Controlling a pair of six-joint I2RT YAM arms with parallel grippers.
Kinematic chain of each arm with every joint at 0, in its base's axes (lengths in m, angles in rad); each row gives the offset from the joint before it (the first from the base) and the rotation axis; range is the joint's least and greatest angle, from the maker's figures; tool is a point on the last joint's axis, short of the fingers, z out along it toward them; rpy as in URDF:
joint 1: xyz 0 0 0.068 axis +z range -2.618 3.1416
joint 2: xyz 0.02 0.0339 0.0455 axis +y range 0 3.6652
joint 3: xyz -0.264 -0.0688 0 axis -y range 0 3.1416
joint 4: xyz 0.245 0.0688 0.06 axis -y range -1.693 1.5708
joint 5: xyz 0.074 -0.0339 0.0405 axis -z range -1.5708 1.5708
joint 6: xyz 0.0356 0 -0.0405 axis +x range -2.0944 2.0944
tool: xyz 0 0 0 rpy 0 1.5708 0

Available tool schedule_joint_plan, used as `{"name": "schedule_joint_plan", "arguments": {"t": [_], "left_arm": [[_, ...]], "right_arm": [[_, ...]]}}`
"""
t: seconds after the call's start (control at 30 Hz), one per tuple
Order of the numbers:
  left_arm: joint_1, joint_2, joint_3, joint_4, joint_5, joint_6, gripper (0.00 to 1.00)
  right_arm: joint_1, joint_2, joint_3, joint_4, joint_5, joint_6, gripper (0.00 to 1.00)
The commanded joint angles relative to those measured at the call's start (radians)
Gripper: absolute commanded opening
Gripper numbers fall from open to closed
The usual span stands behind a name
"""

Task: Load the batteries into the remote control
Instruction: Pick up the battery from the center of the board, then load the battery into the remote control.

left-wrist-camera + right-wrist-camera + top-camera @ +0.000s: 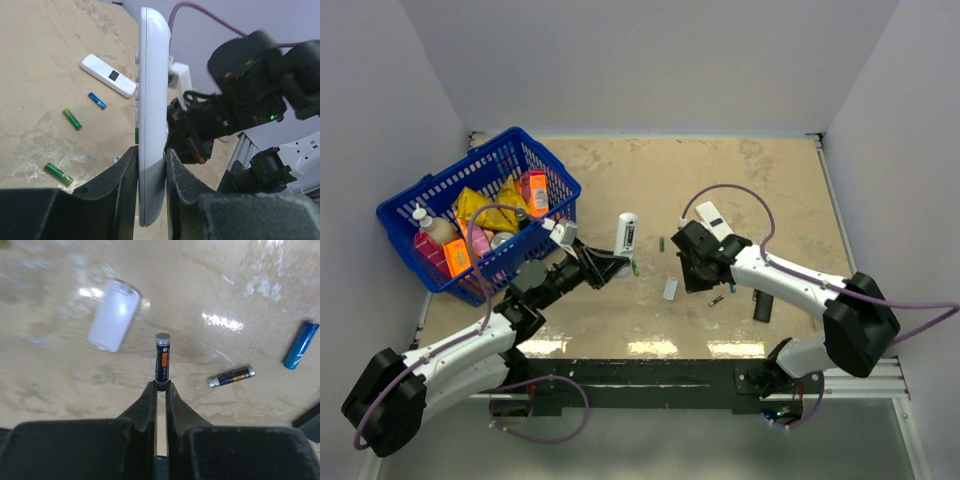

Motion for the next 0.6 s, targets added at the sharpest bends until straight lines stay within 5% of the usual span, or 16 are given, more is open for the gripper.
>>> {"name": "schedule_joint_plan", "arguments": {"t": [0.0, 0.57], "left_arm": [[0.005, 0.032, -0.002, 0.143, 0.017, -0.008, 0.00], [0.005, 0.115, 0.022, 0.160, -0.001, -0.011, 0.00]], "right_arm": [[0.005, -0.106, 0.179, -0.065, -0.036, -0.025, 0.00], [0.154, -0.067, 0.521, 0.003, -0.101, 0.036, 0.00]]}}
